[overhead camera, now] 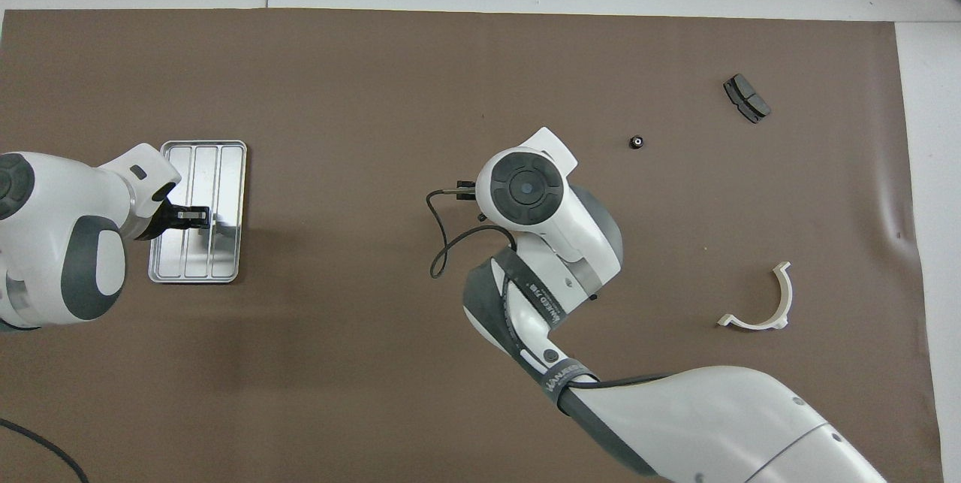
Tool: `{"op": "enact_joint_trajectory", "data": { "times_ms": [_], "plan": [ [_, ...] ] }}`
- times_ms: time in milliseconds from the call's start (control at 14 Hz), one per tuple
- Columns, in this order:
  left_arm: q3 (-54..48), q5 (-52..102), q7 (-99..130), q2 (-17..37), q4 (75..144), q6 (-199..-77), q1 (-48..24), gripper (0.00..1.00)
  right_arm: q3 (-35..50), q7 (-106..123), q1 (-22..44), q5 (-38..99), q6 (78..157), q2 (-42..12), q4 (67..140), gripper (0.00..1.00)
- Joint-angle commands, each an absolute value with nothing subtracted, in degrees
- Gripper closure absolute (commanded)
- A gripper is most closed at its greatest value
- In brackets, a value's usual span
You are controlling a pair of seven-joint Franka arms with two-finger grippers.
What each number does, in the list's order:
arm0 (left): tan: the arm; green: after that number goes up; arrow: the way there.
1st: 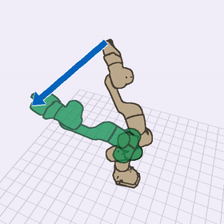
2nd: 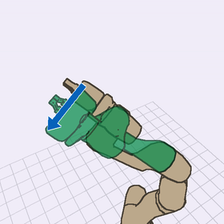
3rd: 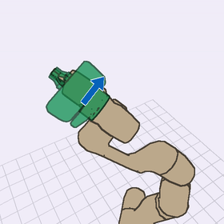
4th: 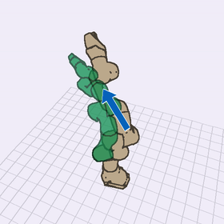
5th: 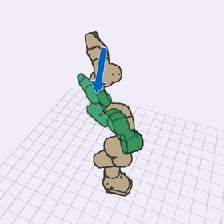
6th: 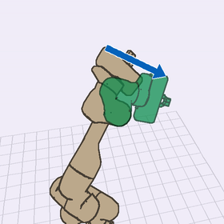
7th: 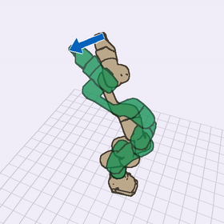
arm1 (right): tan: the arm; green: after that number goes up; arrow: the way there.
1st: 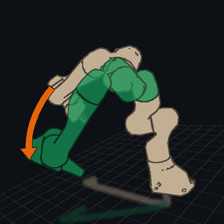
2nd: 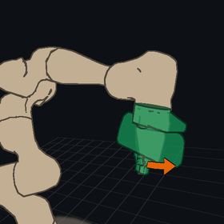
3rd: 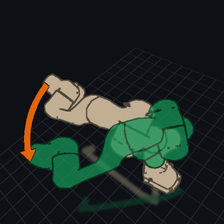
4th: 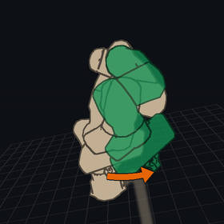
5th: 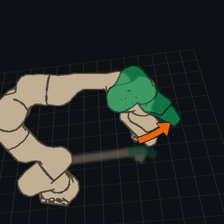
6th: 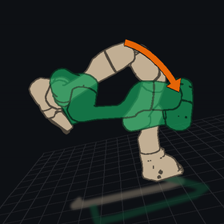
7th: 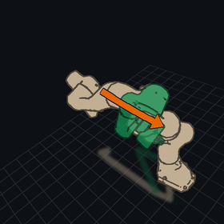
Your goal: Place bearing gear from tray to pile
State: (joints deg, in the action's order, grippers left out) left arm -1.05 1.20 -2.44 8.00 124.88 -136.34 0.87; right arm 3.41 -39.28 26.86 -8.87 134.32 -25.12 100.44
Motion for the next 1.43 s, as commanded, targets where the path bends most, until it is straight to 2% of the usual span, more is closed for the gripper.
{"op": "enact_joint_trajectory", "data": {
  "times_ms": [0,287,501,645,860,1075,1146,1218,1290,1361],
  "plan": [
    [-0.35,1.32,8.65,9.13,118.5,-130.45,-6.21,1.0,4.31,-34.64,21.55,-10.2,135.87,-16.98,110.99,0.96],
    [-0.26,0.88,28.43,9.84,115.58,-127.44,-19.13,1.0,4.31,-26.56,14.95,-10.2,135.97,-11.88,119.6,0.96],
    [-0.44,0.88,41.27,10.28,113.92,-128.41,-28.18,1.0,4.31,-25.31,13.98,-10.11,135.17,-9.07,124.87,0.95],
    [-0.44,0.97,47.25,14.74,108.32,-127.71,-33.29,1.0,4.31,-25.23,13.8,-10.19,135.35,-7.82,127.26,0.95],
    [-0.35,1.05,53.7,22.57,101.0,-129.1,-37.78,1.0,4.31,-22.43,11.79,-10.19,135.7,-7.38,129.1,0.89],
    [-0.53,0.88,53.7,24.08,101.77,-133.84,-37.97,1.0,4.39,-20.92,10.63,-10.11,135.79,-6.59,130.95,0.84],
    [-0.53,0.88,53.61,25.04,102.21,-134.99,-38.23,0.95,4.31,-20.83,10.55,-10.11,135.62,-6.5,131.04,0.71],
    [-0.44,0.79,53.61,25.22,103.26,-135.96,-38.93,0.9,4.31,-20.57,10.29,-10.11,135.44,-6.5,131.04,0.49],
    [-0.35,0.7,53.35,25.05,104.4,-136.31,-39.11,0.75,4.39,-20.39,10.11,-10.02,135.35,-6.5,131.04,0.46],
    [-0.35,0.62,53.26,24.96,104.85,-136.32,-39.11,0.49,4.39,-20.39,10.19,-10.02,135.44,-6.59,130.87,0.3]
  ]
}}
